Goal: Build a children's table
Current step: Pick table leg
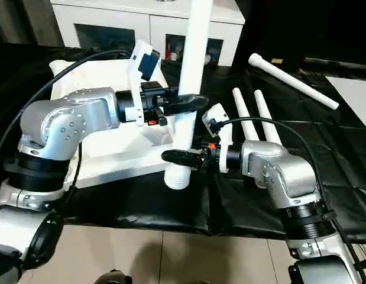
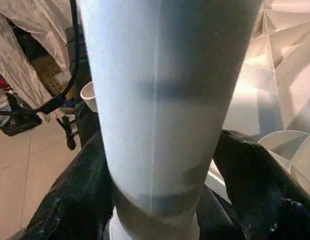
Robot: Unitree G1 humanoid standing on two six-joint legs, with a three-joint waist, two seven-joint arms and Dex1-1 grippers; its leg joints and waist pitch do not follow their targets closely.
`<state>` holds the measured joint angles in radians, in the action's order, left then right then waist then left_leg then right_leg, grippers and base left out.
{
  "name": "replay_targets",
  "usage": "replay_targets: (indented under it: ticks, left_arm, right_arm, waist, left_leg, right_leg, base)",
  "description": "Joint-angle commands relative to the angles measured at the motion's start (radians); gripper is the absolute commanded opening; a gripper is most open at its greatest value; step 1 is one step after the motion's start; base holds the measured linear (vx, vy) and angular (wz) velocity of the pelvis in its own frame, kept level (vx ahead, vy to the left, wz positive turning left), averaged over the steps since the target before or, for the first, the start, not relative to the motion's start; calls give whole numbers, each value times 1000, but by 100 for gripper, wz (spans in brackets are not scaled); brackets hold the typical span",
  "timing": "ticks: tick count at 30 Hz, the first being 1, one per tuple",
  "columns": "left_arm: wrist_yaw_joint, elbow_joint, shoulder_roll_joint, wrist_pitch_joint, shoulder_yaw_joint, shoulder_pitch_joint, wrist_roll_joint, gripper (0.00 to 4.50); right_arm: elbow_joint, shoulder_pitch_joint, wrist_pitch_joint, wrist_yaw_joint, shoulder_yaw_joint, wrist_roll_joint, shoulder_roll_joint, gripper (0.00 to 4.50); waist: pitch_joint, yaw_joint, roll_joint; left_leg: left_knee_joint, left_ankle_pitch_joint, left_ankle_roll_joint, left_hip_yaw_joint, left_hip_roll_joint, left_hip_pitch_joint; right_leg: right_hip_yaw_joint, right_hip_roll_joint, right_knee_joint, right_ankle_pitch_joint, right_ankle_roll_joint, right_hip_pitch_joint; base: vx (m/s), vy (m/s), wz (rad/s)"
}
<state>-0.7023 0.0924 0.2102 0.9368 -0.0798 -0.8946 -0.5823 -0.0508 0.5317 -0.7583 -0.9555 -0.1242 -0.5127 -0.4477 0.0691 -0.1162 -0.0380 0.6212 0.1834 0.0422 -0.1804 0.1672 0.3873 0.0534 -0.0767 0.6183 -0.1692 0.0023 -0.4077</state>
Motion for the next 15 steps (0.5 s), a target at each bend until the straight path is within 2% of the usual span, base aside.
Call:
replay_targets:
  ticks: [1,4,6,8,10,15]
  left_arm:
    - [-9,2,0,-11,-5,-3,11,180]
    - [-7,6,-2,-15,-4,-5,10,180]
    - [-7,9,-2,-17,-3,-7,9,180]
    - [-7,10,-3,-17,-3,-7,9,180]
    - [-6,11,-4,-17,-1,-8,8,180]
    - [-4,11,-5,-19,2,-7,10,180]
  right_arm:
    - [25,-8,-8,-11,21,-13,-17,286]
    - [30,-13,-15,-15,18,-19,-17,267]
    - [28,-13,-17,-15,18,-21,-16,236]
    - [27,-12,-17,-16,19,-21,-16,233]
    - [25,-11,-17,-17,19,-21,-16,202]
    - [19,-9,-14,-9,25,-19,-11,187]
  waist:
    - [-81,-3,-5]
    - [-82,-4,-6]
    - [-81,-4,-7]
    - [-81,-3,-7]
    - [-81,-3,-6]
    - [-81,-4,-7]
  left_leg:
    - [-74,111,-11,19,56,-20]
    - [-74,105,-14,20,57,-19]
    - [-73,105,-14,19,56,-20]
    - [-74,109,-14,20,57,-20]
    - [-74,113,-11,19,57,-21]
    - [-73,106,-12,20,57,-19]
  right_leg:
    - [-42,-73,-57,-145,-244,58]
    - [-42,-74,-56,-138,-245,58]
    - [-42,-74,-57,-138,-247,57]
    - [-42,-74,-57,-146,-247,57]
    - [-42,-74,-58,-154,-245,57]
    - [-42,-74,-57,-151,-243,57]
  base:
    - [0,0,0]
    - [0,0,0]
    - [0,0,0]
    - [0,0,0]
    - [0,0,0]
    - [0,0,0]
